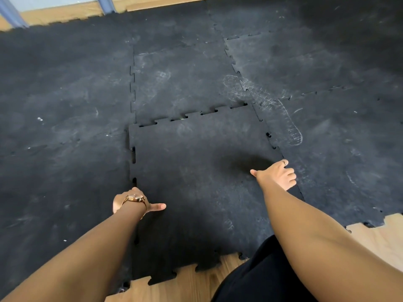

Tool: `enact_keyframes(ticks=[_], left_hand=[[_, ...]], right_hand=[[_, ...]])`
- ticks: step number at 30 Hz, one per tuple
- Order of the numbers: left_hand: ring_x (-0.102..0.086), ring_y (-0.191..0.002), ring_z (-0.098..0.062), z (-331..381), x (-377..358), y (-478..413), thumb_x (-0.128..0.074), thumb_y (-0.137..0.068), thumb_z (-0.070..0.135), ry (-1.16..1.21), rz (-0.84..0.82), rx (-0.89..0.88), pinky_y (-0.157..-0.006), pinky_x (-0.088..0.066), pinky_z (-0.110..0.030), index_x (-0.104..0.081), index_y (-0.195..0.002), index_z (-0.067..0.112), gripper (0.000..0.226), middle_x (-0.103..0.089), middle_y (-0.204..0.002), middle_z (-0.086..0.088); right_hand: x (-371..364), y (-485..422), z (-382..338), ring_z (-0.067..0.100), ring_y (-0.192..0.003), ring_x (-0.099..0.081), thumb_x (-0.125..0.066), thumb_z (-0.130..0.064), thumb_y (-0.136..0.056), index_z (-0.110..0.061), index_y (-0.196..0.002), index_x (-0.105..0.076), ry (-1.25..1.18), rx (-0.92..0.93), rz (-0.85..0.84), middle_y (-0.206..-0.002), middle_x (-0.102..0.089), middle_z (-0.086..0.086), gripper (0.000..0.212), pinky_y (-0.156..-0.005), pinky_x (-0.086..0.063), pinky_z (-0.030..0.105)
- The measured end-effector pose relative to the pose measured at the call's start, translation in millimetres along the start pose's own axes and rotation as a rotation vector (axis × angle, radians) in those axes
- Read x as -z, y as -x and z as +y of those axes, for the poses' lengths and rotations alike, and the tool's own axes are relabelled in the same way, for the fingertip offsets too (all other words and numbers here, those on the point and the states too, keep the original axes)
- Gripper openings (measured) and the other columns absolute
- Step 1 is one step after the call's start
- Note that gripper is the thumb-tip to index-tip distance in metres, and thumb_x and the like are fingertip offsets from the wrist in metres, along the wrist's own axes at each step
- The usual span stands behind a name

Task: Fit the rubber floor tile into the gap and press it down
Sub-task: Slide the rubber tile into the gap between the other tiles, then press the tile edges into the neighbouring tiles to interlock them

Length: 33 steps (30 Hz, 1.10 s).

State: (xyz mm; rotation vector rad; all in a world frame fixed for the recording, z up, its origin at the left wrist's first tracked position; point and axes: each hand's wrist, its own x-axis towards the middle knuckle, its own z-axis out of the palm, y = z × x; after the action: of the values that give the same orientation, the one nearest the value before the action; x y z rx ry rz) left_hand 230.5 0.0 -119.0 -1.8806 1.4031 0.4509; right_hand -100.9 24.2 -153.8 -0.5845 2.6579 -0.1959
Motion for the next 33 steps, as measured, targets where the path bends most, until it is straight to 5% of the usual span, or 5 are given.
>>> enact_keyframes(ticks=[5,9,15,22,33], left_hand=[[-0.055,-0.126,-0.025,22,58,7,-0.056,-0.083,0.069,-0.165,-0.291,-0.042,-0.093,-0.049,-0.032,-0.046,-0.140,0.009,0.083,-0.052,-0.142,-0.008],[-0.056,-0.121,-0.037,51,141,-2,-0.053,-0.091,0.058,0.218,-0.538,-0.075,-0.095,-0.050,-0.041,-0.029,-0.147,0.000,0.084,-0.048,-0.141,-0.023],[-0.054,-0.115,-0.038,176,165,-8,-0.048,-0.095,0.041,0.198,0.484,-0.694,-0.090,-0.045,-0.043,-0.049,-0.130,0.009,0.047,-0.053,-0.131,-0.017],[0.003,-0.150,-0.032,259,57,-21,-0.027,-0.101,0.050,0.138,0.476,-0.733,-0.120,-0.004,-0.050,-0.001,-0.155,0.012,0.071,0.005,-0.163,-0.015],[-0.007,-0.150,-0.034,279,3,-26,-0.015,-0.099,0.044,0.269,0.762,-0.684,-0.120,-0.005,-0.054,-0.011,-0.156,0.014,0.064,-0.010,-0.162,-0.015]], right_hand=[[-13,15,-3,0.038,-0.134,-0.029,-0.072,-0.034,-0.081,-0.004,-0.144,-0.022,-0.034,0.031,0.027,-0.144,-0.034,0.023,0.086,-0.115,-0.019,0.044],[-22,16,-4,0.040,-0.147,0.001,-0.065,-0.031,-0.087,-0.007,-0.152,-0.014,-0.119,0.038,-0.014,-0.161,-0.005,0.020,0.086,-0.120,0.000,0.048],[-30,-4,-8,0.032,-0.148,0.014,-0.041,-0.048,-0.097,-0.004,-0.153,0.002,-0.001,0.228,0.087,-0.161,0.013,0.016,0.083,-0.118,0.007,0.049],[-42,-14,9,0.028,-0.148,0.016,-0.019,-0.057,-0.099,-0.003,-0.151,0.014,0.114,0.428,0.121,-0.161,0.016,0.014,0.082,-0.120,0.011,0.043],[-49,-30,58,0.022,-0.151,0.003,-0.020,-0.054,-0.100,-0.007,-0.155,-0.007,0.191,0.621,0.190,-0.163,-0.002,0.009,0.073,-0.121,0.001,0.045]])
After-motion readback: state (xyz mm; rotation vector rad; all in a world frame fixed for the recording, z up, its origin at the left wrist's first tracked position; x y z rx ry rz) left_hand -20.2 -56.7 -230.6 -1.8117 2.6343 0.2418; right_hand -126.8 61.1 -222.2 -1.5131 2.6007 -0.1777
